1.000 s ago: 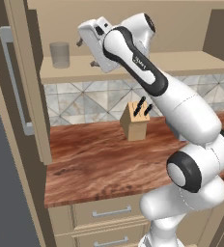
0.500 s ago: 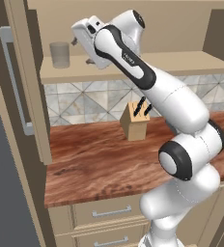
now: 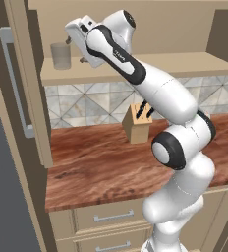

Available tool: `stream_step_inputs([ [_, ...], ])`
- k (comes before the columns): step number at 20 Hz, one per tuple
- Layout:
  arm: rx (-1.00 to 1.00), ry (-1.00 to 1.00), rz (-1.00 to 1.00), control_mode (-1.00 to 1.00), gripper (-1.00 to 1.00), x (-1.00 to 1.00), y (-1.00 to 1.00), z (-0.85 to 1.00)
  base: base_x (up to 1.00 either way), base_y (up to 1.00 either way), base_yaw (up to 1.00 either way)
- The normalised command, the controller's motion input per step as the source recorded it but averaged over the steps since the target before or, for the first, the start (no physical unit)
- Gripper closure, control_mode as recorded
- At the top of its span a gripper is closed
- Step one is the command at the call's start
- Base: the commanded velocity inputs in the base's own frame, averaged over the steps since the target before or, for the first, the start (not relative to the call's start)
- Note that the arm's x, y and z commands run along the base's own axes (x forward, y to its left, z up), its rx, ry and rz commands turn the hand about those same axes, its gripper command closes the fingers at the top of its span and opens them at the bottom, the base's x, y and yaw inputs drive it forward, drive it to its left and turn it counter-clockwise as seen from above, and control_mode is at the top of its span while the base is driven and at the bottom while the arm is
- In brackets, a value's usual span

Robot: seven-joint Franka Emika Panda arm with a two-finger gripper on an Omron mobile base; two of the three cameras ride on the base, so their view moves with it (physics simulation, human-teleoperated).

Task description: There is a bowl on the dining counter. Grab a lemon wedge from the fridge and place it in the bowl. Then get the liquor bottle and glass cup from the cabinet and place them next to the bowl.

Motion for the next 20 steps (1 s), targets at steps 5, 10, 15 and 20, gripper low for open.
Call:
stream_step_inputs([
  [5, 0.00, 0.00, 0.00, -1.00, -1.00, 0.47, 0.12, 0.00, 0.00, 0.00, 0.00],
  [10, 0.00, 0.00, 0.00, -1.00, -1.00, 0.55, 0.00, 0.00, 0.00, 0.00, 0.00],
  [15, -0.01, 0.00, 0.00, -1.00, -1.00, 0.43, 0.05, 0.00, 0.00, 0.00, 0.00],
  [20, -0.01, 0.00, 0.00, -1.00, -1.00, 0.33, 0.03, 0.00, 0.00, 0.00, 0.00],
])
